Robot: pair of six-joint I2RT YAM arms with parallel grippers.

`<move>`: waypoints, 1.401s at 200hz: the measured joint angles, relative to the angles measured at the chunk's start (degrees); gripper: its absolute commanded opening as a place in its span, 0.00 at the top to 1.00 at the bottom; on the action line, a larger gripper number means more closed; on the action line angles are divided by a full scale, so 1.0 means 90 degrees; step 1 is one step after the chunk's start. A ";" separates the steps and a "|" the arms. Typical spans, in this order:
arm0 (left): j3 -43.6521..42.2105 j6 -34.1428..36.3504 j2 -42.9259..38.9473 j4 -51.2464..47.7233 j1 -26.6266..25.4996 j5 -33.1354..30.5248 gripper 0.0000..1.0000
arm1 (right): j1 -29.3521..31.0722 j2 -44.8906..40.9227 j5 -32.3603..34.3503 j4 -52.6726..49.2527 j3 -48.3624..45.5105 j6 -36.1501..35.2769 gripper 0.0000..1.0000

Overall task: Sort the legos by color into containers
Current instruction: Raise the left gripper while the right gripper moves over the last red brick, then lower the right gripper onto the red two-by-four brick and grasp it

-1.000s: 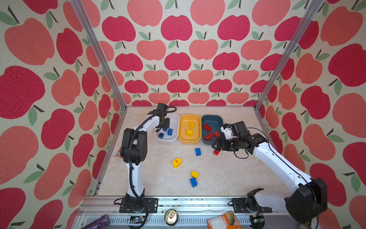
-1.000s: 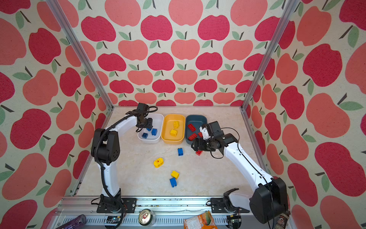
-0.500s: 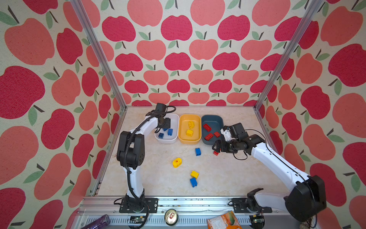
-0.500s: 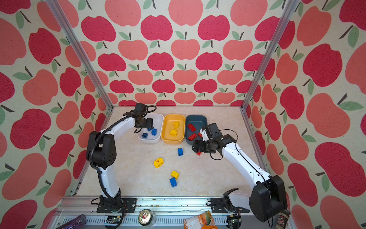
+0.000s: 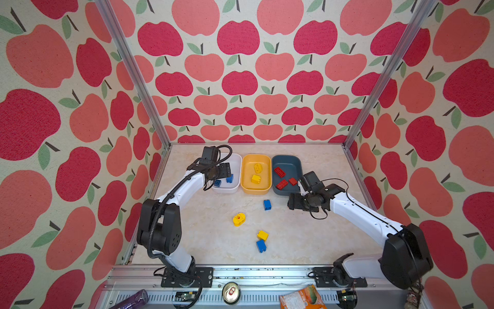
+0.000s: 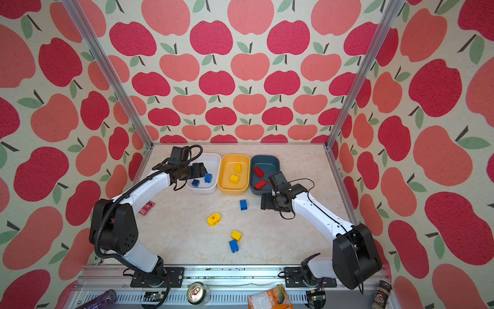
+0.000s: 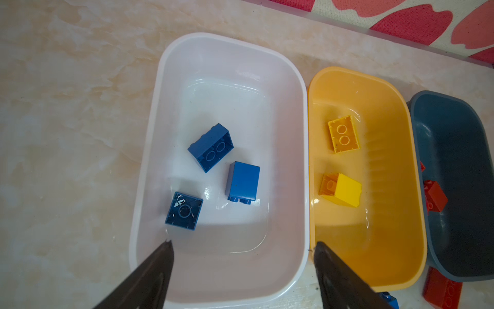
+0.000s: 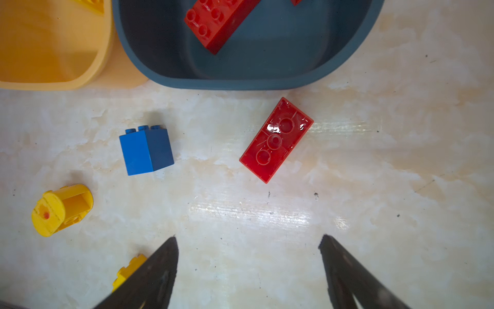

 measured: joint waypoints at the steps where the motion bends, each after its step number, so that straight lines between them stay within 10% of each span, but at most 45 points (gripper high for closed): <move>1: -0.0012 -0.0007 -0.0012 0.0002 0.0000 0.0002 0.13 | 0.0002 0.0007 0.0007 0.0002 0.0000 0.0005 0.15; 280: -0.1042 -0.0386 -0.0729 0.0508 0.0007 0.0274 0.07 | 0.0245 0.1744 0.1394 0.1693 -0.0209 0.1460 0.44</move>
